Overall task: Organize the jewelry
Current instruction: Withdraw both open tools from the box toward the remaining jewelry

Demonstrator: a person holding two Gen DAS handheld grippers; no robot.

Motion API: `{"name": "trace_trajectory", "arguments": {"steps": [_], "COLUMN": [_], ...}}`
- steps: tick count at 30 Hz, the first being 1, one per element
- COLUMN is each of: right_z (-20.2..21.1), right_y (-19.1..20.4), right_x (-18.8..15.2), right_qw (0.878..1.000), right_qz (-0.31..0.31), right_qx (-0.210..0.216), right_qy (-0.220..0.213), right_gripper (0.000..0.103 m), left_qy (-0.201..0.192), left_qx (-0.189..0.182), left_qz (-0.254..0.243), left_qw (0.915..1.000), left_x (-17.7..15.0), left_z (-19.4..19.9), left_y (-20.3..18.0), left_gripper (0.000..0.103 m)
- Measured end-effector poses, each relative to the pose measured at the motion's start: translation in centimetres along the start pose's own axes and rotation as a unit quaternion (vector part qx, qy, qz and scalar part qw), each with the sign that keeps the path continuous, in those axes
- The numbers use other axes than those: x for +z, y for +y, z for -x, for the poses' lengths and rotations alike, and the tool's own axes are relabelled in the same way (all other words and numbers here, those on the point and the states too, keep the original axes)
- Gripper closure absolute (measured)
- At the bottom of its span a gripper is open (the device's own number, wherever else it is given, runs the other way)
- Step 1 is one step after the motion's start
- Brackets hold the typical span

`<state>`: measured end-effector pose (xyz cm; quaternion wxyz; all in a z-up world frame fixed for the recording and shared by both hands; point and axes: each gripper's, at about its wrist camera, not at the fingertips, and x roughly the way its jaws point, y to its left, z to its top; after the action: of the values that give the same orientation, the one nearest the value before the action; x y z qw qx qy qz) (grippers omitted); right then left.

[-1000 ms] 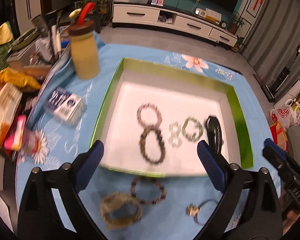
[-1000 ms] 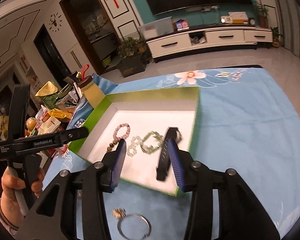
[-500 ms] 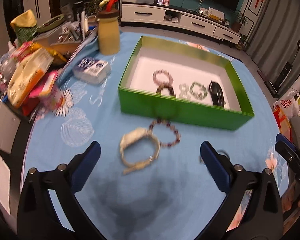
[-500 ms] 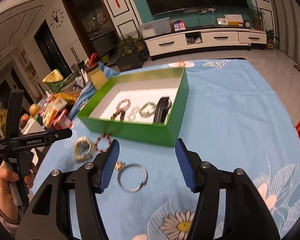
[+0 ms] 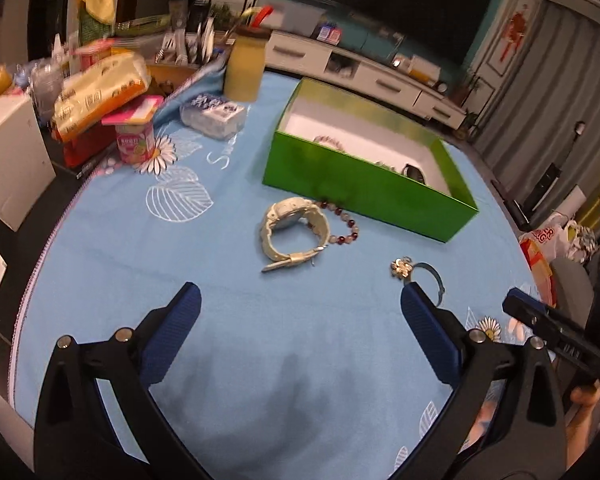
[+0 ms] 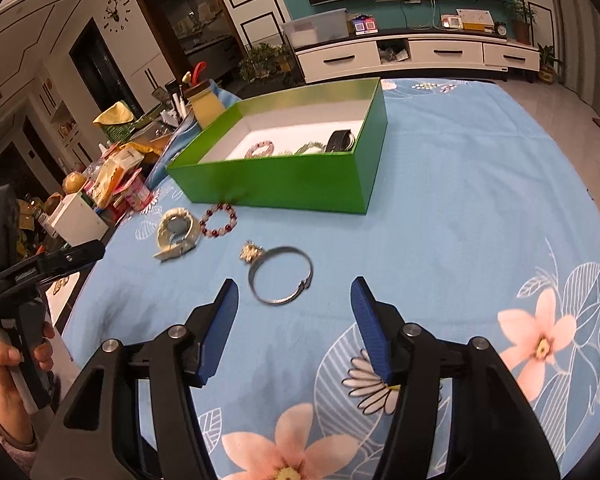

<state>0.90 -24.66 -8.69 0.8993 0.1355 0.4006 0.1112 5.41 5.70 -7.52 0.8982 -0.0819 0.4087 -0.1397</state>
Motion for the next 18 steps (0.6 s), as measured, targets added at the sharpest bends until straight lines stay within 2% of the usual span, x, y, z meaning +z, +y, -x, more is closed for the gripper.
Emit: {"name": "trace_trajectory", "arguments": {"steps": [2, 4, 7, 9, 12, 14, 16, 18], "right_z": [0.2, 0.3, 0.4, 0.2, -0.3, -0.9, -1.6, -2.6], "right_y": [0.3, 0.6, 1.1, 1.5, 2.2, 2.7, 3.0, 3.3], "right_x": [-0.3, -0.4, -0.7, -1.0, -1.5, -1.8, -2.0, -2.2], "right_qw": [1.0, 1.0, 1.0, 0.999, 0.998, 0.996, 0.995, 0.993], "right_qz": [0.004, 0.009, 0.026, 0.039, 0.065, 0.086, 0.1, 0.114], "right_qx": [0.003, 0.005, 0.004, 0.003, -0.001, -0.003, -0.005, -0.009], "right_qy": [0.0, 0.0, 0.001, 0.005, 0.013, 0.021, 0.029, 0.039], "right_gripper": [0.044, 0.044, 0.044, 0.044, 0.044, 0.044, 0.044, 0.044], "left_qy": [-0.009, 0.001, 0.047, 0.073, 0.105, 0.09, 0.065, 0.058], "left_qx": [-0.02, -0.04, -0.032, -0.018, -0.025, -0.055, -0.061, -0.068], "left_qz": [-0.029, -0.058, -0.106, -0.12, -0.088, -0.05, -0.027, -0.012], "left_qw": [0.9993, 0.9975, 0.9927, 0.9899, 0.9903, 0.9932, 0.9956, 0.9959], "left_x": [-1.0, -1.8, -2.5, -2.7, -2.6, -2.5, -2.7, -3.1], "left_z": [0.4, 0.3, -0.9, -1.7, -3.0, -3.2, -3.1, -3.5], "left_y": [-0.9, -1.9, -3.5, -4.0, -3.6, -3.1, -2.6, -2.4], "left_gripper": [0.002, 0.002, 0.002, 0.002, 0.002, 0.002, 0.002, 0.002]}}
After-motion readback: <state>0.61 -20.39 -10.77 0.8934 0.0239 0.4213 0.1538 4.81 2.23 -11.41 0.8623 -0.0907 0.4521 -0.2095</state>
